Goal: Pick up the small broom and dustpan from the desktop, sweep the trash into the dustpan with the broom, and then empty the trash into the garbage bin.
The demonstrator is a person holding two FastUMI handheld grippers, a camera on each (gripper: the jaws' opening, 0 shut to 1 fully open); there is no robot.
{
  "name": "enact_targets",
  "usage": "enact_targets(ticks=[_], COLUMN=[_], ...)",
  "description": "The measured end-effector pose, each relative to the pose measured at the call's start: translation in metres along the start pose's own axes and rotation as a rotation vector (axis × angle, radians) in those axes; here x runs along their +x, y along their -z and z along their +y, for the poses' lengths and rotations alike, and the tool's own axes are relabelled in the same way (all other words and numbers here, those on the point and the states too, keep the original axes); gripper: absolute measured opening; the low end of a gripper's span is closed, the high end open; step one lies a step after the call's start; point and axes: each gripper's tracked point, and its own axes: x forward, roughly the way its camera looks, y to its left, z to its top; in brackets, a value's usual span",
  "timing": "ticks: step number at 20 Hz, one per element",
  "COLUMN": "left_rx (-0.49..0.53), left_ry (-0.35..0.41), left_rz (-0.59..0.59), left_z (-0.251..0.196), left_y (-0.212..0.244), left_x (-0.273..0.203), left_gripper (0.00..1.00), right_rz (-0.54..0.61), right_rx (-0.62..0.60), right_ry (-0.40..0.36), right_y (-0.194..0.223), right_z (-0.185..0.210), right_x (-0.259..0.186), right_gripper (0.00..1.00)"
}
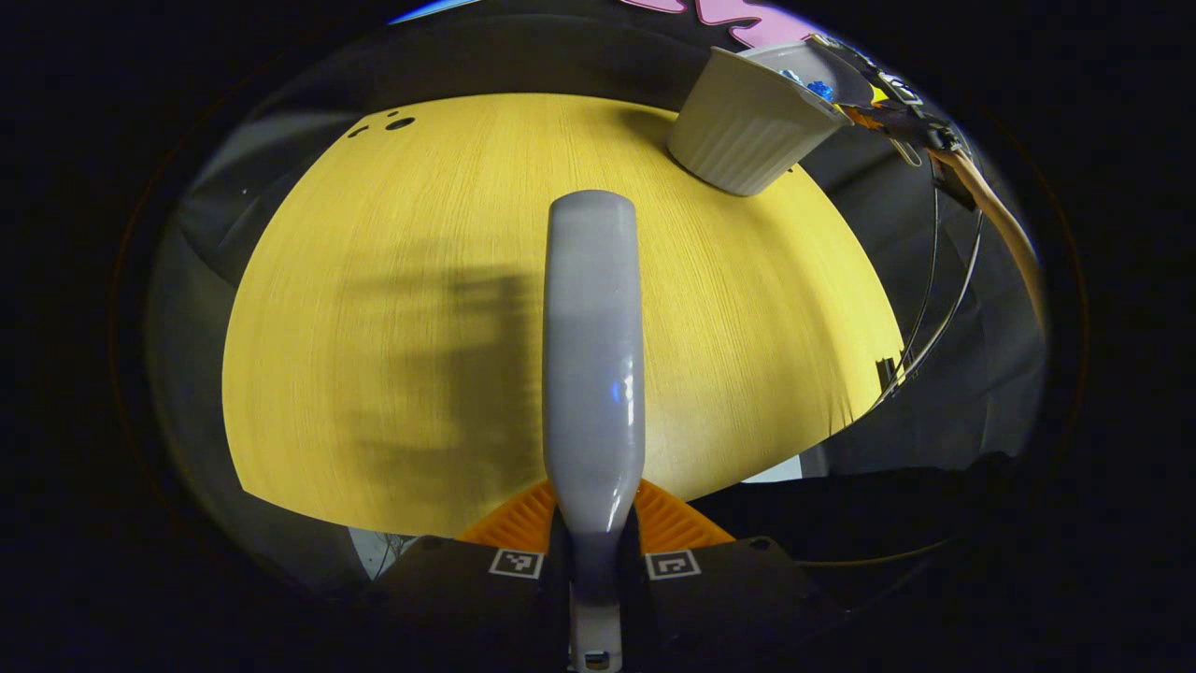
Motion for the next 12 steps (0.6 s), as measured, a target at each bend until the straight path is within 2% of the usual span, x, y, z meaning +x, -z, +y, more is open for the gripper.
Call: enact_targets(ticks=[4,5,6,8,9,11,12], left_rx=[0.011,0.010,0.007,0.002,0.002,0.007,0.015], left_ry=[0.007,0.010,0.016,0.027,0.029,0.030,0.026], left_rz=[0.024,0.028,0.030,0.034,0.035,0.041,0.042], left_z=[0.001,0.000,0.000,0.000,-0.001,0.000,0.002], left_y=[-0.001,0.000,-0.001,-0.001,-0.001,0.000,-0.001], left_x=[0.001,0.001,0.000,-0.001,-0.001,-0.003,-0.003], left_gripper=[0.25,0.29,0.25,0.25,0.29,0.29,0.25], right_rz=[-0.028,-0.032,-0.050,-0.111,-0.137,-0.141,-0.132], right_rx=[-0.130,-0.179,-0.233,-0.346,-0.382,-0.389,-0.382], right_ry=[0.093,0.123,0.149,0.184,0.203,0.206,0.201], right_y=[0.001,0.003,0.001,-0.003,-0.006,-0.006,-0.007], right_z=[-0.003,-0.006,-0.006,-0.003,-0.004,-0.001,-0.001], right_x=[0.002,0.002,-0.002,-0.012,-0.015,-0.015,-0.013], right_gripper=[0.33,0.33,0.33,0.33,0.33,0.33,0.33])
